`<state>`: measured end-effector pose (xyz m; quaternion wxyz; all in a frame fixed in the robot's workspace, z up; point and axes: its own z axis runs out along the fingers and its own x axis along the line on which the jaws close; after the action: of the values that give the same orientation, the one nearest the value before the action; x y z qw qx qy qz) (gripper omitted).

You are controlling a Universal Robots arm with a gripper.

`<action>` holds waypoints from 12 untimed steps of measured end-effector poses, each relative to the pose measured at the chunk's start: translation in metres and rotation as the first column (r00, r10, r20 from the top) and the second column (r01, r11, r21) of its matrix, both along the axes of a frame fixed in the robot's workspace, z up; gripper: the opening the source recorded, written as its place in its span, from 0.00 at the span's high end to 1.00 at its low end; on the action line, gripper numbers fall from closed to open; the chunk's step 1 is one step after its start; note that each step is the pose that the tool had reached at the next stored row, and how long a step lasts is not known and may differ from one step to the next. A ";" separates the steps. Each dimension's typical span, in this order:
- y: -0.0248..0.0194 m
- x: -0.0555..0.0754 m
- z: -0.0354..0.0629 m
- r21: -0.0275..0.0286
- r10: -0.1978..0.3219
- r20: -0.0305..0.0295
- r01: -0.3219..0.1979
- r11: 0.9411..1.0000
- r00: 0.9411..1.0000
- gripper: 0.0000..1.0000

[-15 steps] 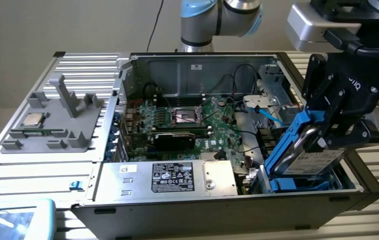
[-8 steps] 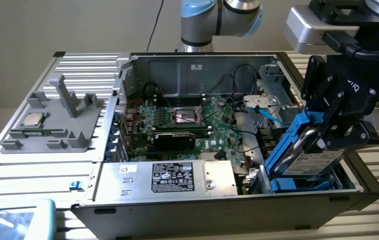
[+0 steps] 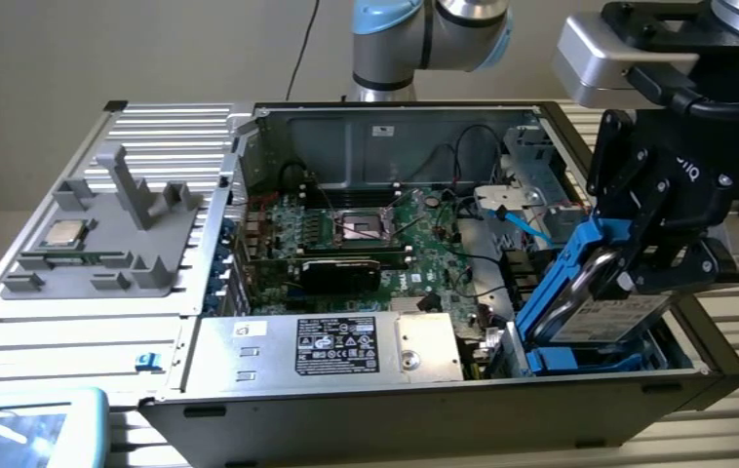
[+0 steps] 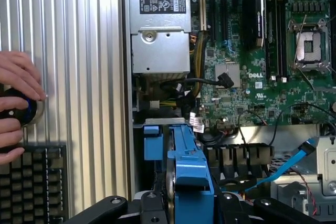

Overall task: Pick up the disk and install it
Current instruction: 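Insert the disk into the insertion slot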

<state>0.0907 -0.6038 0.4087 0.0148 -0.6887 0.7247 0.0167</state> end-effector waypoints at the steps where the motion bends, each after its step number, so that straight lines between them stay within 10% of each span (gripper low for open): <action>1: 0.0000 0.000 -0.0005 0.000 0.000 0.000 0.000 1.000 1.000 0.63; 12: 0.0000 0.000 -0.0006 -0.002 0.000 0.001 0.000 1.000 1.000 0.55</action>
<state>0.0907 -0.6037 0.4081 0.0145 -0.6887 0.7247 0.0155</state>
